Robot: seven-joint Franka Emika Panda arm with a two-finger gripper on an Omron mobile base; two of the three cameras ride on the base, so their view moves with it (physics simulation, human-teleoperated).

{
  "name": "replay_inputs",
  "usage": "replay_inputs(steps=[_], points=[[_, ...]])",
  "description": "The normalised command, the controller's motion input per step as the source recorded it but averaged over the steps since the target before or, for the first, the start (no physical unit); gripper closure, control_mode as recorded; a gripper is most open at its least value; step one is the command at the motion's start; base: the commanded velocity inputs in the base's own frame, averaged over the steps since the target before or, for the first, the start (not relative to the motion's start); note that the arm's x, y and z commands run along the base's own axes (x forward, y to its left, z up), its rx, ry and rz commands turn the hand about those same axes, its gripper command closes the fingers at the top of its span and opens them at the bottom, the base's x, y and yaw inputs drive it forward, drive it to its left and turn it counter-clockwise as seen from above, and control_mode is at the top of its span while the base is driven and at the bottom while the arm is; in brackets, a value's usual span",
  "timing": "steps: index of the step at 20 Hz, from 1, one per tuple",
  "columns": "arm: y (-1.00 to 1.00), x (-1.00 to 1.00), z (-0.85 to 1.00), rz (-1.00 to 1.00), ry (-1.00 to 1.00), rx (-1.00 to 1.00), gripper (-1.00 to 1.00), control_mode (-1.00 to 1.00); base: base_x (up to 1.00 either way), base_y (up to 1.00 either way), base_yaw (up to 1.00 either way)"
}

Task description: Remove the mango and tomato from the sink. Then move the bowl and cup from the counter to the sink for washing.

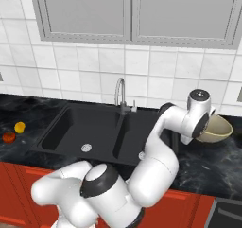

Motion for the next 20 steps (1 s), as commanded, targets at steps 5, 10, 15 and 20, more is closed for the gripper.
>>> replay_inputs(steps=[5,10,15,20], points=[[0.25,-0.20,0.20,0.18,0.00,-0.02,1.00,-1.00,0.00,0.00,0.00],[0.23,-0.19,0.09,0.17,0.00,0.00,1.00,-1.00,0.00,0.00,0.00],[0.27,-0.14,0.11,0.17,0.00,0.00,1.00,-1.00,0.00,0.00,0.00],[0.25,-0.10,0.11,0.14,0.00,-0.02,1.00,-1.00,0.00,0.00,0.00]])
